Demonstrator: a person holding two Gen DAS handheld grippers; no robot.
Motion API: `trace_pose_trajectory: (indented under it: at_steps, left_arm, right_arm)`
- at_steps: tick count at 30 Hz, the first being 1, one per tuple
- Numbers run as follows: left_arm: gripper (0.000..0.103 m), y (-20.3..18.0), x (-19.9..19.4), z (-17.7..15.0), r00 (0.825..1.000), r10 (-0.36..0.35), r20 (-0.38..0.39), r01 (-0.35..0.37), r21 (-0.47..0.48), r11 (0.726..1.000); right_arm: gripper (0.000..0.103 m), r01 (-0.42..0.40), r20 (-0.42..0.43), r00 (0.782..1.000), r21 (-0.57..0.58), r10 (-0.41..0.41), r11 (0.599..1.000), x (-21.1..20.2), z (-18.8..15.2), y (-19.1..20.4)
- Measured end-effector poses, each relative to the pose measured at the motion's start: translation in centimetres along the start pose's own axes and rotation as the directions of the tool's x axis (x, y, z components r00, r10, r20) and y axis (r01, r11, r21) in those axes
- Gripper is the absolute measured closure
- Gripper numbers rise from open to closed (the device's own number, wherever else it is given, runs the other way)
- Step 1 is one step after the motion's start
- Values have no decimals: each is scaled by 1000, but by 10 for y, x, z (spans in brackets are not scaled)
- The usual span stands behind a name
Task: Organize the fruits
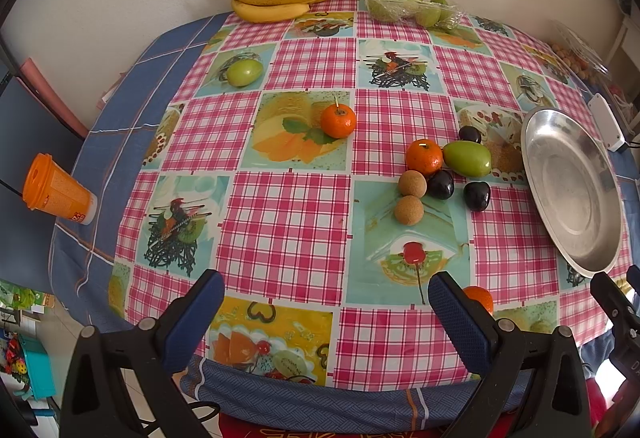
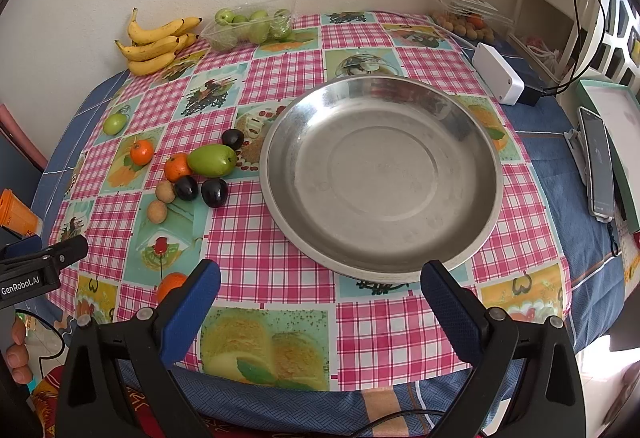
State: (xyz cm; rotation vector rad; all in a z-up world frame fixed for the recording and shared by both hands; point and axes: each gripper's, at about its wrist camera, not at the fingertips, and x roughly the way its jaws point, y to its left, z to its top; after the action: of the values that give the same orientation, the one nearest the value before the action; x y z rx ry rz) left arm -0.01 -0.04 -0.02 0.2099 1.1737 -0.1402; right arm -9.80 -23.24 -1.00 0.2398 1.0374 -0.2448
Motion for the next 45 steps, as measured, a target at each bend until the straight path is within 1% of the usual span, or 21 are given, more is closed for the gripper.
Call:
trace_pose_trajectory:
  at_steps: [31,34,36,39,41,43,45]
  left_arm:
    - [0,-2,-1,-1,1000,0,-1,0,-3,1000]
    - [0,-3,-2,-2,1000,-1,-3,0,-2,1000]
    - [0,-3,-3,-4,1000,-1,-12,1,-4,1000]
    - [0,-2,-7,-5,1000,-12,-13,12,-11,1000]
    - [0,-1,-3,-1,1000,-17,-2,17,-11,1000]
    - [0,-3,-1,0,999,-33,-11,32,-8,999]
    - [0,-5,3,1,999,-33,-14,33,3,999]
  right_arm:
    - [3,2,1,1000,-7,-2,1000,-1,1,1]
    - [3,3,3,1000,-15,-3,1000,-4,2,6]
    - [3,-14,1,1000,-26,14,1000,-4,2,9]
    - [3,-70,-10,998,-61,69,996,-2,2,16]
    - [3,-104,-33,994,-83,102,991,3,1,25]
    - [3,-138,-66,989,-101,132,985,10,0,35]
    - [3,-173,-104,981,-112,161,979,19,-1,45]
